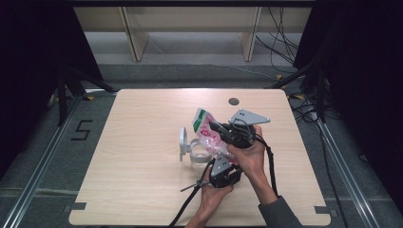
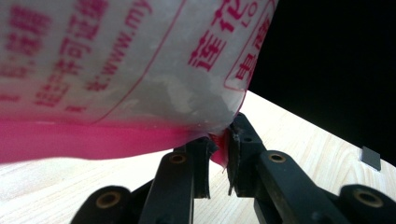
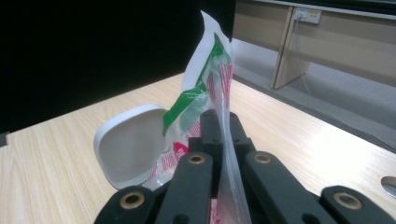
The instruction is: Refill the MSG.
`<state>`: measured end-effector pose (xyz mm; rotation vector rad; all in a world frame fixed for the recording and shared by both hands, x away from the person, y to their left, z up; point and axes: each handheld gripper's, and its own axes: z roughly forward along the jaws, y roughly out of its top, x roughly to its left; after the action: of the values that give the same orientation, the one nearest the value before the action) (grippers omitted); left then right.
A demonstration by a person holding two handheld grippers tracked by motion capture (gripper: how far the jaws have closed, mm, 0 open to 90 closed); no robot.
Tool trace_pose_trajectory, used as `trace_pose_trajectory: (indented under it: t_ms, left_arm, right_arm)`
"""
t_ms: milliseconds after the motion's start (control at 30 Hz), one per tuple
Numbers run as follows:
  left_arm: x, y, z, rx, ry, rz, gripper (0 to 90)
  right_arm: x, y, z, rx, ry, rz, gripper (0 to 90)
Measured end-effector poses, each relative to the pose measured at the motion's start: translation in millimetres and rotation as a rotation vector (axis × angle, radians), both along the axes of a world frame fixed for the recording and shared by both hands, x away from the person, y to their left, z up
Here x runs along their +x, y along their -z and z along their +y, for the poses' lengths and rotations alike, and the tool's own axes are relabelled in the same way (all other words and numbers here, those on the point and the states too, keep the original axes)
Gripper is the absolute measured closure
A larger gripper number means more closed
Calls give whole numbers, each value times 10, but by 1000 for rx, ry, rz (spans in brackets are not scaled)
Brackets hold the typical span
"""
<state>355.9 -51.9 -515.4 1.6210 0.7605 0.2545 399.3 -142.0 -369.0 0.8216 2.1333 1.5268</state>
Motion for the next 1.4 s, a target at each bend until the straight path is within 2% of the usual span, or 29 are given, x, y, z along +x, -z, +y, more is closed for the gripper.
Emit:
trace_pose_trajectory:
  t_ms: [33, 67, 133, 200, 300, 367, 800, 867, 933, 1200, 1267, 1300, 1333, 1400]
  left_arm:
    - [2, 2, -1, -3, 0, -1, 798]
    - [5, 2, 0, 0, 0, 2, 798]
    - [3, 6, -3, 0, 0, 7, 798]
    - [3, 3, 0, -4, 4, 5, 798]
    - [3, 2, 0, -6, 1, 2, 798]
    - [2, 1, 0, -8, 3, 4, 798]
    - [2, 1, -8, -15, 2, 4, 797]
    - [1, 1, -10, -16, 1, 4, 798]
    - [0, -4, -13, -23, 2, 5, 797]
    - [5, -6, -14, -15, 0, 7, 798]
    - [6, -4, -18, -28, 3, 5, 797]
    - [5, -7, -19, -26, 2, 5, 798]
    - [6, -6, -21, -30, 3, 5, 798]
    - [6, -8, -21, -27, 3, 3, 798]
  right_arm:
    - [10, 3, -1, 0, -17, 4, 900]
    - [3, 0, -3, -10, -1, 8, 900]
    - [27, 11, 0, 0, -10, -7, 900]
    - [17, 12, 2, -10, -4, 16, 900]
    - [34, 10, 8, -17, -18, -19, 900]
    - [31, 12, 14, -10, -14, 3, 900]
    - [41, 14, 10, -4, -13, 2, 900]
    - [46, 14, 8, -7, -9, -18, 900]
    - [43, 15, 12, -3, -6, 1, 900]
    - [52, 13, 19, -9, -19, -12, 900]
    - [58, 12, 13, -15, -13, -22, 900]
    - [43, 15, 24, -4, 1, 0, 900]
    - [51, 11, 17, -14, -4, -19, 900]
    - [58, 9, 17, -21, -4, -28, 900]
